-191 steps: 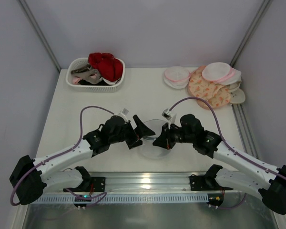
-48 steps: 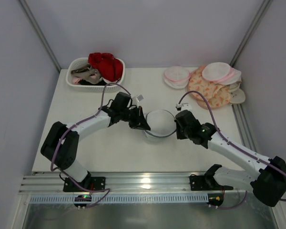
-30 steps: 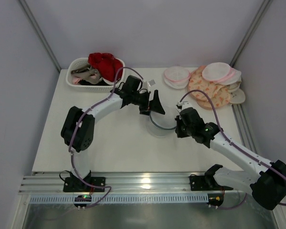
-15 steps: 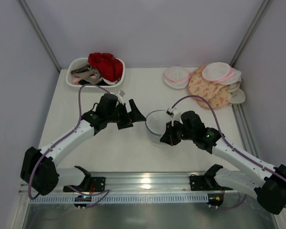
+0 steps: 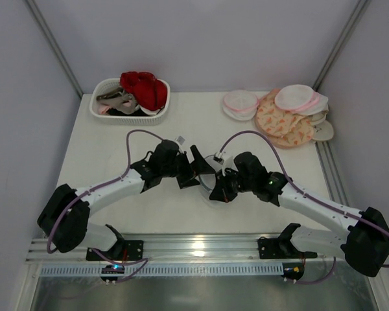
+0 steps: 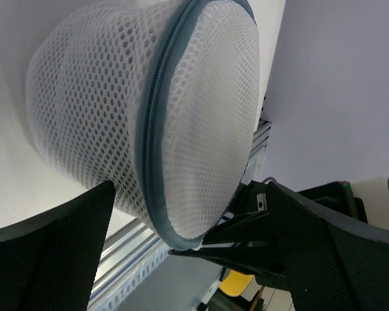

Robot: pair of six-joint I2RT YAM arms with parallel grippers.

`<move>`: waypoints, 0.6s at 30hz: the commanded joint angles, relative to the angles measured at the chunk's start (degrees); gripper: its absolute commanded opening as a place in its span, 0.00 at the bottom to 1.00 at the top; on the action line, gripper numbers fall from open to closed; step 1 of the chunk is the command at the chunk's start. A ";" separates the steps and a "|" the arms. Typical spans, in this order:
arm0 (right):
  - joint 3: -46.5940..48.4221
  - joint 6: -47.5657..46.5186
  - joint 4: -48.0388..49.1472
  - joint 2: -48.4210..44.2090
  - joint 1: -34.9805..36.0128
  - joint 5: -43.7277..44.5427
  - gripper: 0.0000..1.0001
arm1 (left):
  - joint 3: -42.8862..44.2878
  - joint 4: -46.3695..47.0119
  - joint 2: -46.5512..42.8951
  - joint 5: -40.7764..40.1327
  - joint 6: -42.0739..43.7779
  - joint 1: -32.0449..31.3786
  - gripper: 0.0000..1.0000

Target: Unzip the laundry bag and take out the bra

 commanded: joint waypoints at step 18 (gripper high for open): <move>2.13 -2.25 -3.03 -2.25 0.61 3.04 0.04 | 3.05 7.77 5.68 -0.83 -0.25 -2.17 0.00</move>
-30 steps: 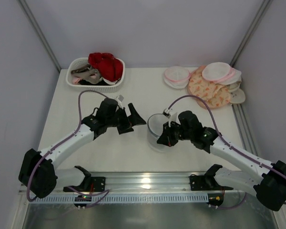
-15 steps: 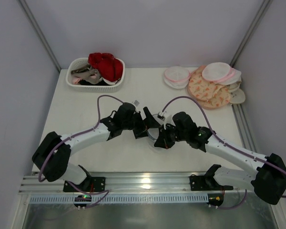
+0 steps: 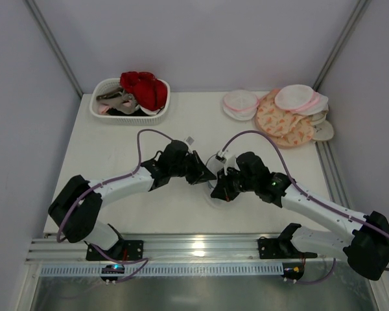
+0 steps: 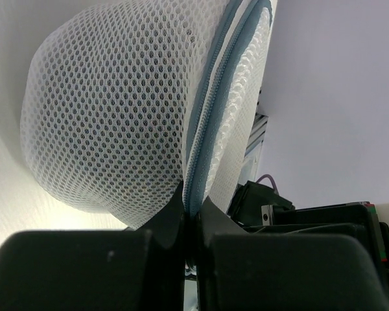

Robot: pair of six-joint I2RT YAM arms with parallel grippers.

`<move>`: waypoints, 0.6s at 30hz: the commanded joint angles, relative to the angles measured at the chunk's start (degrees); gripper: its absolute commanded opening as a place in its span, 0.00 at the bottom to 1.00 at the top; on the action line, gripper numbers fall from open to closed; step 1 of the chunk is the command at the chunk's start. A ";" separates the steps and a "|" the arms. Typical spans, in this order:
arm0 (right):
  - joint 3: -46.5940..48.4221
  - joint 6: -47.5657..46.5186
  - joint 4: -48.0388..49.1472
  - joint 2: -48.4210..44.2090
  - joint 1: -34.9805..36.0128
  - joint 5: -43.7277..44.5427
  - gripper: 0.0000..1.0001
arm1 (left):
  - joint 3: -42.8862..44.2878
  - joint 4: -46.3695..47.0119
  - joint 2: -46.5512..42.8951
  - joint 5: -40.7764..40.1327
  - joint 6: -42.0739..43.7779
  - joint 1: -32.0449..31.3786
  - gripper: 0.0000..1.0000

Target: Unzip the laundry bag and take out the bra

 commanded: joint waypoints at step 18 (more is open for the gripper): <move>7.05 3.40 -16.60 6.22 -0.44 22.40 0.04 | 7.45 -6.89 1.56 15.44 17.00 5.22 0.00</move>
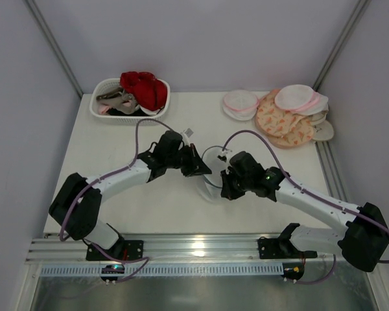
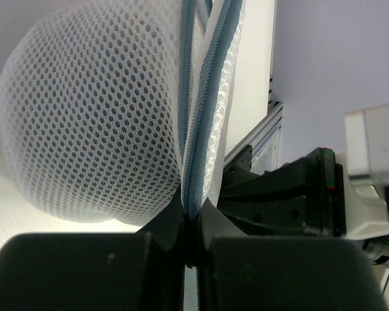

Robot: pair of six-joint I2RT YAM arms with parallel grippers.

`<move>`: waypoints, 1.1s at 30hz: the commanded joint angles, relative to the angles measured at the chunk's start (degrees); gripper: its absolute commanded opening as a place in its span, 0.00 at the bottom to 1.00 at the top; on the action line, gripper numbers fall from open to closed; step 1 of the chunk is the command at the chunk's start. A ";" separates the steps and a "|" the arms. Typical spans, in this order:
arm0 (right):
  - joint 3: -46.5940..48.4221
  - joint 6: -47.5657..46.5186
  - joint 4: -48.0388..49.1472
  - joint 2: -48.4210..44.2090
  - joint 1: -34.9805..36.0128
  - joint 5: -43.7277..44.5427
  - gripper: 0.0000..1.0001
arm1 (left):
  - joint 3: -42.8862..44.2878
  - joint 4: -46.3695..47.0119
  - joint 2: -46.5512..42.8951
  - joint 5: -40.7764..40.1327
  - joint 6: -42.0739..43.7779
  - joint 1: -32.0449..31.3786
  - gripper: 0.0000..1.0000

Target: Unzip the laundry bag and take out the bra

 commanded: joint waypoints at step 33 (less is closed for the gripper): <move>2.51 -2.83 5.50 -2.10 -11.43 9.57 0.04 | 35.73 -12.92 26.00 24.49 20.22 6.79 0.89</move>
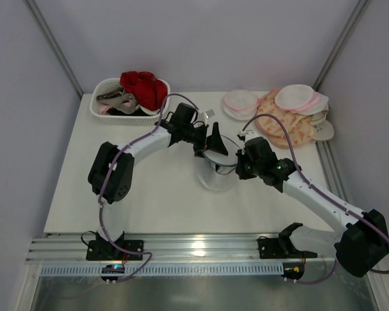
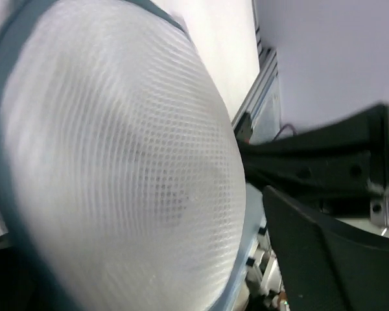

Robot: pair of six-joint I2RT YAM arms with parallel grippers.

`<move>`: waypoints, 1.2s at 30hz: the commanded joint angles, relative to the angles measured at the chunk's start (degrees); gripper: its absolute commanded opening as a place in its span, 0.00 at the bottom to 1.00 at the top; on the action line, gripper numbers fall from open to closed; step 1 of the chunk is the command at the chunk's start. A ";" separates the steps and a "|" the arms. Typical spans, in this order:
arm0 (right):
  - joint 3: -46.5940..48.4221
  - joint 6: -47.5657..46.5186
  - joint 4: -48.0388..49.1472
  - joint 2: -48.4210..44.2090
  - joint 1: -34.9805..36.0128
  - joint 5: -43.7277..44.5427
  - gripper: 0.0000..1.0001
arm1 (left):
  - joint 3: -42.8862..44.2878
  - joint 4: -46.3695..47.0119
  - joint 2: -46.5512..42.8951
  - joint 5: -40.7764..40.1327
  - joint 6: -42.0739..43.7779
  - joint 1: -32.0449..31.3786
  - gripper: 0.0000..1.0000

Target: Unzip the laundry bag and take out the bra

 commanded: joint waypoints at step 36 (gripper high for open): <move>-0.62 1.62 10.96 -1.22 13.19 -19.29 0.03 | -34.72 14.91 -33.70 -27.16 -26.71 -5.13 0.99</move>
